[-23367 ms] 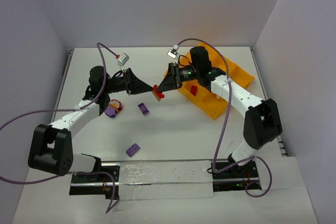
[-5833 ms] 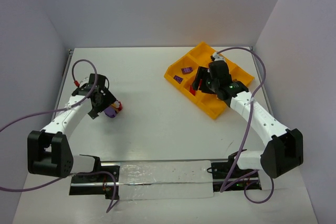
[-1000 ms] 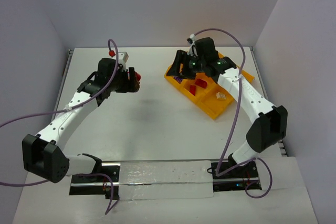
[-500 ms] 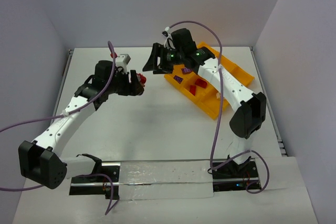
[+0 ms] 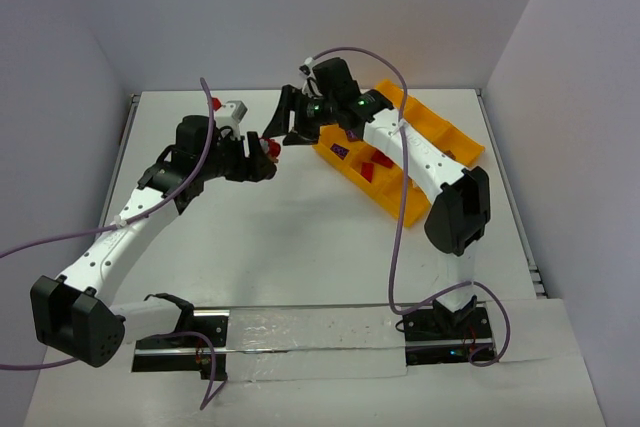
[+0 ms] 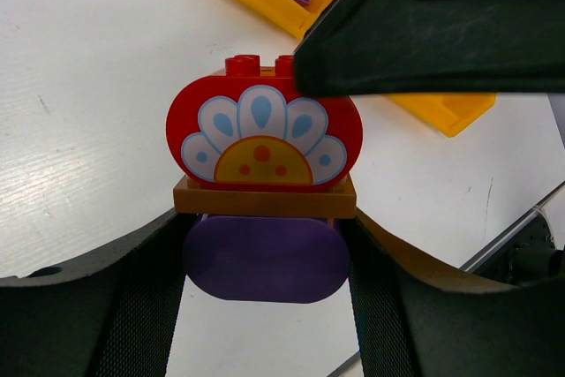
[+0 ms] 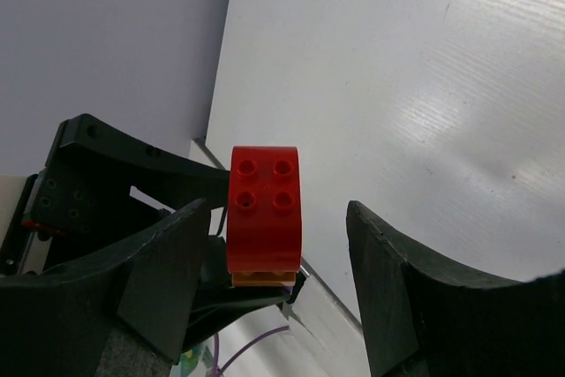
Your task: Sort the legos into containers by color
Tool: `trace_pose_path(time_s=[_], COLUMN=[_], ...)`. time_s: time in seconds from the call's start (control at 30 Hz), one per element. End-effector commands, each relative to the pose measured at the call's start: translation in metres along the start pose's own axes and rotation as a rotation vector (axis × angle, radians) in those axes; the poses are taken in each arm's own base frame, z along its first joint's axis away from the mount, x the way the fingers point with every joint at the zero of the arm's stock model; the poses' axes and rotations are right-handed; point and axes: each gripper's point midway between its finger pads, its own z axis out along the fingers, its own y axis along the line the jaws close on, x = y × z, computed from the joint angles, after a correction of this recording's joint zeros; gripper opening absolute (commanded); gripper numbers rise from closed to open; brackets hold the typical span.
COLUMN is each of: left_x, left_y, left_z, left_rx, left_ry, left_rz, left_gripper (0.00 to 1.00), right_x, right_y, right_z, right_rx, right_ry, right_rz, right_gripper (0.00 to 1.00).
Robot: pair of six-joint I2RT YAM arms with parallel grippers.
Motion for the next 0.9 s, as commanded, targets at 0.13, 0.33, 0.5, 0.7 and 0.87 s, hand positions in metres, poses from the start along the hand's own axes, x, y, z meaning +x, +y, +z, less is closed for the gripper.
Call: trace_pose_path(time_s=[0.13, 0.33, 0.5, 0.7, 0.87], left_x=[-0.018, -0.013, -0.003, 0.013, 0.021], left_y=[-0.011, -0.007, -0.002, 0.005, 0.005], left_z=[0.0, 0.003, 0.002, -0.001, 0.003], left_rx=[0.047, 0.035, 0.024, 0.001, 0.014], left_ry=[-0.061, -0.052, -0.031, -0.005, 0.002], left_rz=[0.015, 0.012, 0.013, 0.008, -0.015], left_gripper=[0.0, 0.0, 0.0, 0.0, 0.0], right_x=[0.015, 0.017, 0.01, -0.004, -0.019], right_y=[0.03, 0.039, 0.034, 0.004, -0.01], right_z=[0.014, 0.012, 0.005, -0.021, -0.044], right_rx=[-0.094, -0.174, -0.159, -0.216, -0.273], right_ry=[0.045, 0.035, -0.018, -0.121, -0.174], right_rz=[-0.045, -0.019, -0.004, 0.162, 0.206], right_gripper=[0.68, 0.42, 0.0, 0.0, 0.0])
